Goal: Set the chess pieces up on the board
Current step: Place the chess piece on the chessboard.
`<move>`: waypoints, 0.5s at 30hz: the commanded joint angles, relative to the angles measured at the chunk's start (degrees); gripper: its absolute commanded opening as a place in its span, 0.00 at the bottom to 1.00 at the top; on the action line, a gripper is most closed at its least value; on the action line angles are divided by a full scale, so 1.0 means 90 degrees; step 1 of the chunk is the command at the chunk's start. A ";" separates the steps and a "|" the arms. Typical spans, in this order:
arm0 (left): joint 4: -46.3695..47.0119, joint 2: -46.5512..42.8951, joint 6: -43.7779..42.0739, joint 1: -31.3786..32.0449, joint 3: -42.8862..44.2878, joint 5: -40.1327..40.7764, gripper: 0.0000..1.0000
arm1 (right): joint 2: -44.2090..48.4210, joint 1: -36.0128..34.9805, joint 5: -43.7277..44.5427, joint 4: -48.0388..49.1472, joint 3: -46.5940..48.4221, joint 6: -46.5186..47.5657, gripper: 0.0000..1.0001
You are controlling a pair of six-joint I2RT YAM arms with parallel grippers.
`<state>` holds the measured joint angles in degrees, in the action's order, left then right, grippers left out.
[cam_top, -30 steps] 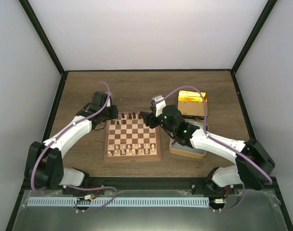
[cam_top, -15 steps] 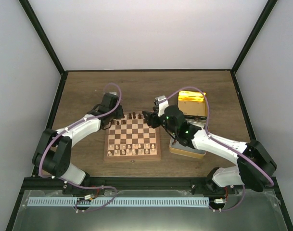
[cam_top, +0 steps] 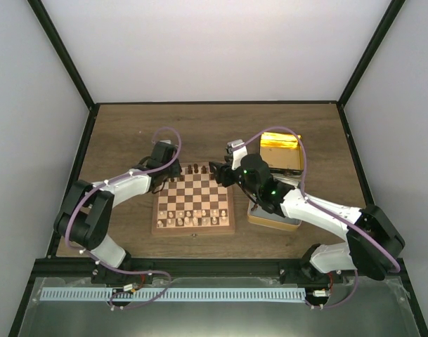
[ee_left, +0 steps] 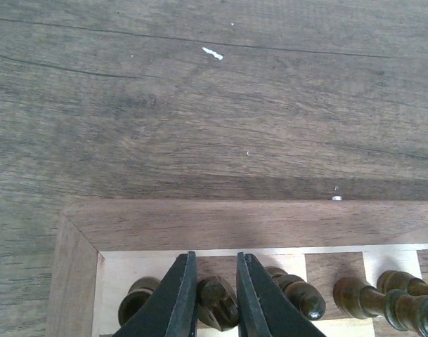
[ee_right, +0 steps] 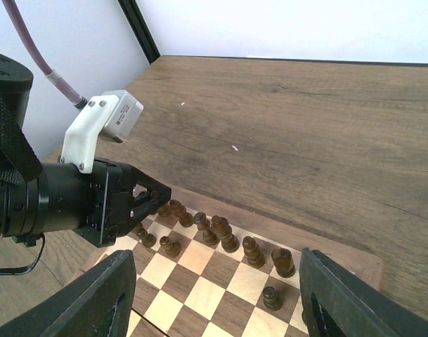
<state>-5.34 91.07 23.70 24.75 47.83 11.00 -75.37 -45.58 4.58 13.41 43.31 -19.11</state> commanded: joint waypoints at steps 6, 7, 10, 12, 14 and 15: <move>0.0325 0.0088 0.0044 0.0013 -0.0162 -0.0095 0.06 | 0.0086 0.0046 0.0116 0.0015 0.0022 -0.0029 0.65; 0.0332 0.0071 0.0054 0.0016 -0.0180 -0.0106 0.07 | 0.0091 0.0045 0.0121 0.0019 0.0022 -0.0033 0.66; 0.0345 0.0053 0.0058 0.0013 -0.0230 -0.0134 0.09 | 0.0082 0.0045 0.0107 0.0020 0.0022 -0.0044 0.66; 0.0342 0.0076 0.0057 0.0013 -0.0227 -0.0162 0.11 | 0.0079 0.0050 0.0102 0.0028 0.0017 -0.0039 0.65; 0.0296 0.0078 0.0071 0.0017 -0.0191 -0.0164 0.13 | 0.0083 0.0045 0.0088 0.0031 0.0027 -0.0044 0.65; 0.0286 0.0061 0.0071 0.0014 -0.0168 -0.0159 0.15 | 0.0090 0.0045 0.0087 0.0027 0.0024 -0.0036 0.65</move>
<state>-3.07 91.81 23.88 24.75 46.52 10.04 -75.37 -45.52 4.58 13.34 43.31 -19.14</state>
